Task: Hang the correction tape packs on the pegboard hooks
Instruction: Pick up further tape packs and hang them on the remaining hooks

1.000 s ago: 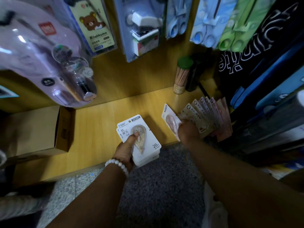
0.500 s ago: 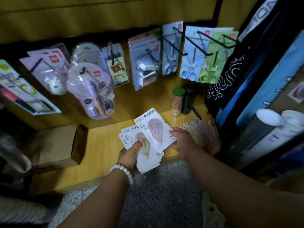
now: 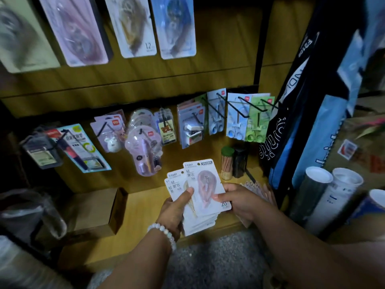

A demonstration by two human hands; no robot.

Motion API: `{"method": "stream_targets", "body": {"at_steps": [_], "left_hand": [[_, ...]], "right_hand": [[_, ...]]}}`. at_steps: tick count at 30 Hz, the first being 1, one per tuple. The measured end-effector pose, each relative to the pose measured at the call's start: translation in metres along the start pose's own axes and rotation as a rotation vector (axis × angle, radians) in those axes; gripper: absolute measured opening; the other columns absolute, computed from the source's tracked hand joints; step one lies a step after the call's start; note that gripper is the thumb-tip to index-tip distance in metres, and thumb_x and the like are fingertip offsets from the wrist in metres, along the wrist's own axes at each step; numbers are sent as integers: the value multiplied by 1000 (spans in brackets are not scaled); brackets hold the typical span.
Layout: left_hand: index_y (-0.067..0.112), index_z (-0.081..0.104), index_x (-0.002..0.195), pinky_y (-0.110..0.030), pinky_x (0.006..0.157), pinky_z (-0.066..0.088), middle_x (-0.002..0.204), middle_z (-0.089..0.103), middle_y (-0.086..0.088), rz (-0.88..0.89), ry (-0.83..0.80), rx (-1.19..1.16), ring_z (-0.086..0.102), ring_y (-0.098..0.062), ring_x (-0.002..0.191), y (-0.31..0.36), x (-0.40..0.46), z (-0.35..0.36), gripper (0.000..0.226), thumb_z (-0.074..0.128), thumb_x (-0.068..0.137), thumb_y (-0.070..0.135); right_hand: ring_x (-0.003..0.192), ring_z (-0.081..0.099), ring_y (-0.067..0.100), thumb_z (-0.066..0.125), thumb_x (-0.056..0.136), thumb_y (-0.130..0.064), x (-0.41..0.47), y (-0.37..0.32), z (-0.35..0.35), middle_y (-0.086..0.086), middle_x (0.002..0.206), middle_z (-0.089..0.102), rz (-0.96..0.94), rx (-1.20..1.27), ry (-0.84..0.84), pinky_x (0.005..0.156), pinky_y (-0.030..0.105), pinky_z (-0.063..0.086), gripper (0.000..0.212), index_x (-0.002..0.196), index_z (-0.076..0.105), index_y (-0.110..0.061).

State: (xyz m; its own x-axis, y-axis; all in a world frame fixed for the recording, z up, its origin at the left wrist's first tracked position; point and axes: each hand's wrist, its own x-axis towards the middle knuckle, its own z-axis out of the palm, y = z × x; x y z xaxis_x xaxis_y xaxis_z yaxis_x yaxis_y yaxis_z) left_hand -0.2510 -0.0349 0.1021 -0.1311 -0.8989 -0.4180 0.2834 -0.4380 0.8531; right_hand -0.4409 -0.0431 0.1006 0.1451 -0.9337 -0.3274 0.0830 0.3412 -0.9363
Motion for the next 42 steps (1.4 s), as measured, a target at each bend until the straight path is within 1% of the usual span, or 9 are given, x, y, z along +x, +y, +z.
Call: {"method": "stream_targets", "body": {"at_steps": [4,7,13,19,24,27,33,37,42], "left_hand": [[4,68,114,-34,57,59,98,76,-19,24,23,50,74,-34,79,13,-18,8,37,71,85,27],[1,69,108,-27,43,53,88,76,-17,46,0,51,73,-26,59,25,-32,16,31,69,87,24],[6,67,117,-43,74,60,103,75,-18,114,-37,-7,73,-36,93,57,-47,32,42,75,82,27],[4,66,114,-39,59,60,98,75,-21,111,-111,6,74,-36,82,95,-61,50,36,67,89,29],[4,65,112,-35,52,57,93,76,-21,144,-144,-16,74,-32,68,136,-68,68,36,66,89,31],[4,65,113,-37,54,59,93,76,-22,161,-145,-23,75,-33,69,159,-68,76,39,67,88,33],[1,64,116,-36,50,57,98,74,-24,191,-156,-39,73,-33,65,193,-69,88,43,70,85,31],[1,64,116,-41,56,58,100,74,-24,211,-152,-30,73,-36,74,203,-64,90,48,74,81,32],[1,64,114,-41,61,59,97,75,-22,215,-138,-37,74,-36,78,206,-58,88,46,75,80,30]], "right_hand": [[103,66,34,74,66,-15,-14,-19,6,14,106,73,-15,14,-39,96,47,47,42,107,67,-9],[96,70,31,73,80,-21,-21,-33,12,13,104,74,-87,47,12,86,43,54,33,110,68,-8],[94,69,37,72,81,-12,-35,-63,18,21,101,73,-211,126,108,88,47,55,29,107,69,0],[67,66,30,58,88,-6,-46,-103,6,18,82,70,-283,153,133,57,31,54,10,92,66,-1],[83,69,35,68,83,-6,-57,-155,-3,26,101,70,-421,133,186,83,45,53,21,101,68,5],[91,68,39,72,81,-12,-64,-197,-4,27,106,70,-520,80,216,88,57,50,22,101,70,-1],[86,71,22,67,88,-17,-72,-277,4,6,93,74,-739,50,251,77,36,57,7,94,67,-14],[73,71,13,65,90,-16,-71,-310,10,1,87,73,-808,47,266,59,24,56,4,93,66,-15],[81,71,20,64,91,-15,-62,-321,14,8,96,72,-795,73,282,66,29,56,17,106,65,-8]]}}
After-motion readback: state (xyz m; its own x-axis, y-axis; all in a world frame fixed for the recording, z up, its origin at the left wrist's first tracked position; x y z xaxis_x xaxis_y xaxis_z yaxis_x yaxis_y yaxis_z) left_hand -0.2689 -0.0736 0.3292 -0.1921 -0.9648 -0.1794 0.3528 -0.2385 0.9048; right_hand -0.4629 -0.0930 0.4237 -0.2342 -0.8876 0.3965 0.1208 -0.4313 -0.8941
